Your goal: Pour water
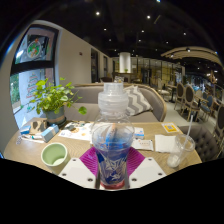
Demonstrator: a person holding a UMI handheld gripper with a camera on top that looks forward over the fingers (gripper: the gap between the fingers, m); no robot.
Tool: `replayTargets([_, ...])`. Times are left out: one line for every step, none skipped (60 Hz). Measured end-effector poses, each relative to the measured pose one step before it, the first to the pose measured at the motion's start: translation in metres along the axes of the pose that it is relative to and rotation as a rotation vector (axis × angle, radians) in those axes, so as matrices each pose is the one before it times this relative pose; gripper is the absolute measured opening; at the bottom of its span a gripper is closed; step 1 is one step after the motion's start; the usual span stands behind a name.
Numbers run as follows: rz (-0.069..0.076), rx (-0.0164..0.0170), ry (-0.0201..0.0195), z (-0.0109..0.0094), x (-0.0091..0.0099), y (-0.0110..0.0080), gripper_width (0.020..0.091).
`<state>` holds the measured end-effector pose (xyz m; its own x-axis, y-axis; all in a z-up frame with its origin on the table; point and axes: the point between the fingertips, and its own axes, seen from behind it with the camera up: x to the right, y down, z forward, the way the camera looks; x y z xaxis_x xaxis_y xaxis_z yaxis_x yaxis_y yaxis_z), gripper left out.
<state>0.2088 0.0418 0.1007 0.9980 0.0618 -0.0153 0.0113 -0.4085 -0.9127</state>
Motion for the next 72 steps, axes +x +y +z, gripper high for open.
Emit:
replayTargets([-0.0007, -0.00638, -0.00175, 0.00675, -0.00206, 0.00396, 0.0323])
replayTargets([0.0024, -0.00344, -0.00067, -0.00086, -0.00249, 0.00551, 0.0323])
replayTargets([0.0022, -0.00571, -0.00145, 0.00038, 0.00007, 0.00462, 0.0326])
replayTargets([0.0026, -0.00655, -0.00033, 0.00043, 0.00016, 0.0046, 0.0327])
replayTargets([0.0011, -0.00768, 0.0002, 0.00079, 0.00027, 0.00492, 0.033])
replayTargets([0.0001, 0.02412, -0.00086, -0.00131, 0.00114, -0.0035, 0.0331])
replayTargets([-0.0014, 0.01209, 0.00004, -0.00062, 0.00031, 0.0003, 0.033])
replayTargets([-0.0046, -0.00558, 0.00509, 0.00008, 0.00053, 0.00259, 0.0336])
replayTargets([-0.0032, 0.00378, 0.00189, -0.00067, 0.00078, -0.00088, 0.0342])
replayTargets([0.0004, 0.00216, -0.00615, 0.00204, 0.0015, -0.00318, 0.0351])
replayTargets([0.0026, 0.00015, 0.00182, -0.00151, -0.00267, 0.00179, 0.0359])
replayTargets([0.0019, 0.00333, 0.00444, -0.00057, 0.00113, 0.00007, 0.0366])
replayTargets([0.0051, 0.00205, 0.0024, -0.00035, 0.0003, 0.00021, 0.0374])
replayTargets([0.0069, 0.00057, -0.00013, -0.0001, -0.00058, 0.0005, 0.0387])
replayTargets([0.005, 0.00194, 0.00092, -0.00004, 0.00027, 0.00005, 0.0399])
replayTargets([0.0028, 0.00001, 0.00185, 0.00026, 0.00045, 0.00053, 0.0415])
replayTargets([0.0014, 0.00028, 0.00192, 0.00008, 0.00016, 0.00007, 0.0432])
replayTargets([-0.0021, -0.00294, -0.00256, 0.00094, 0.00575, -0.00377, 0.0444])
replayTargets([-0.0016, -0.00121, 0.004, -0.00059, -0.00394, 0.00313, 0.0457])
replayTargets([-0.0019, -0.00264, 0.00277, 0.00011, -0.00073, 0.00074, 0.047])
replayTargets([-0.0004, -0.00759, 0.00403, -0.00004, 0.00189, -0.00064, 0.0484])
replayTargets([-0.0003, -0.01191, 0.00673, -0.00003, 0.00044, 0.00231, 0.0508])
replayTargets([-0.0001, -0.01484, 0.0065, -0.00024, 0.00048, 0.0023, 0.0541])
replayTargets([0.0011, -0.01454, 0.00556, -0.00035, 0.00019, 0.00215, 0.0588])
replayTargets([0.0028, -0.01397, 0.00328, -0.00078, -0.00026, 0.00176, 0.0642])
replayTargets([0.0042, -0.01137, -0.00231, -0.00038, 0.00136, 0.00375, 0.0702])
replayTargets([0.0046, -0.01288, 0.00183, -0.00411, -0.00235, -0.00017, 0.0761])
replayTargets([0.006, -0.00985, -0.00003, -0.00261, -0.00142, 0.00039, 0.0821])
replayTargets([0.0059, -0.00692, -0.00018, -0.00306, -0.00136, -0.00006, 0.0865])
replayTargets([0.004, -0.00546, 0.0051, -0.00379, -0.00009, -0.00026, 0.0863])
replayTargets([0.001, -0.00627, -0.00104, -0.00389, -0.00127, 0.00009, 0.0851])
replayTargets([-0.0004, -0.00634, 0.00482, -0.00104, 0.00067, 0.00107, 0.0847])
replayTargets([-0.002, -0.00395, 0.00538, -0.0054, 0.0013, 0.00051, 0.0848])
replayTargets([-0.0034, -0.00397, 0.00549, -0.00498, -0.00044, -0.00034, 0.0852])
replayTargets([-0.0033, -0.00489, 0.00604, -0.00567, -0.00012, -0.00026, 0.0858])
replayTargets([-0.0016, -0.00537, 0.00759, -0.00585, 0.00022, -0.00013, 0.0858])
replayTargets([-0.0014, -0.00455, 0.0075, -0.00635, 0.0002, -0.00029, 0.0858])
replayTargets([-0.0012, -0.00448, 0.00547, -0.00725, -0.00118, -0.00145, 0.0857])
replayTargets([0.0011, -0.00321, 0.00578, -0.00712, -0.00109, -0.00046, 0.0857])
replayTargets([0.0015, -0.00466, 0.0064, -0.00726, -0.00064, -0.00013, 0.0858])
replayTargets([0.0022, -0.00595, 0.00558, -0.00771, -0.00081, 0.00019, 0.0858])
replayTargets([0.0011, -0.00552, 0.00358, -0.00844, -0.00164, -0.00027, 0.0854])
replayTargets([0.0016, -0.00378, 0.00159, -0.00862, -0.00235, -0.00054, 0.0854])
replayTargets([0.0011, -0.00366, 0.00111, -0.00985, -0.00232, -0.0019, 0.0855])
replayTargets([0.0029, -0.00295, 0.00056, -0.00938, -0.00298, -0.00026, 0.0855])
replayTargets([0.0037, -0.0048, 0.00211, -0.00944, -0.00299, 0.0004, 0.0853])
replayTargets([0.0038, -0.00603, 0.00307, -0.00959, -0.00277, 0.00075, 0.0851])
replayTargets([0.003, -0.00501, 0.00354, -0.00914, -0.00247, 0.00068, 0.0852])
replayTargets([0.0028, -0.00374, 0.00196, -0.00937, -0.00282, 0.00054, 0.0852])
replayTargets([0.0034, -0.00252, 0.00149, -0.00955, -0.00299, 0.0002, 0.0854])
replayTargets([0.0039, -0.001, 0.00167, -0.00975, -0.00274, 0.00025, 0.0852])
replayTargets([0.0025, -0.00027, 0.00191, -0.00967, -0.00257, 0.00024, 0.0851])
replayTargets([0.0005, -0.00015, 0.00298, -0.00896, -0.00219, 0.00023, 0.0852])
replayTargets([-0.0012, 0.00026, 0.00328, -0.00872, -0.00207, 0.00024, 0.0852])
replayTargets([-0.0023, -0.002, 0.00313, -0.00897, -0.00303, -0.00105, 0.0854])
replayTargets([-0.0016, 0.0015, 0.00193, -0.00782, -0.00229, 0.00042, 0.0853])
replayTargets([-0.0018, 0.00208, 0.0012, -0.00769, -0.00224, 0.00063, 0.0855])
replayTargets([-0.001, 0.00101, 0.00322, -0.00897, -0.0009, -0.00036, 0.0854])
replayTargets([-0.0015, 0.00203, 0.00476, -0.00669, -0.00114, 0.00068, 0.0856])
replayTargets([-0.0013, 0.00076, 0.00351, -0.00613, -0.00165, 0.0007, 0.0853])
replayTargets([-0.0008, -0.0002, 0.00158, -0.00592, -0.00201, 0.00068, 0.0852])
replayTargets([-0.0004, -0.00032, 0.00116, -0.00561, -0.00195, 0.00098, 0.0855])
replayTargets([-0.0005, -0.00088, 0.00162, -0.00665, -0.00148, 0.00043, 0.0855])
replayTargets([0.0008, -0.00003, 0.00124, -0.00523, -0.00139, 0.00092, 0.0853])
replayTargets([0.0008, 0.00059, 0.00133, -0.00476, -0.001, 0.00105, 0.0854])
replayTargets([0.0002, 0.0008, 0.00131, -0.00472, -0.00103, 0.00096, 0.0855])
replayTargets([-0.0001, 0.00017, 0.0007, -0.0044, -0.00116, 0.00089, 0.0854])
replayTargets([-0.0009, 0.0, 0.00127, -0.00376, -0.00084, 0.00103, 0.0855])
replayTargets([-0.0006, 0.00032, 0.00204, -0.00376, -0.0003, 0.00076, 0.0855])
replayTargets([-0.0012, 0.00088, 0.00228, -0.00345, -0.00037, 0.00076, 0.0857])
replayTargets([-0.0031, -0.0013, 0.00355, -0.00474, -0.00137, 0.00029, 0.0858])
replayTargets([-0.0027, -0.00114, 0.00188, -0.00238, -0.00041, 0.00097, 0.0857])
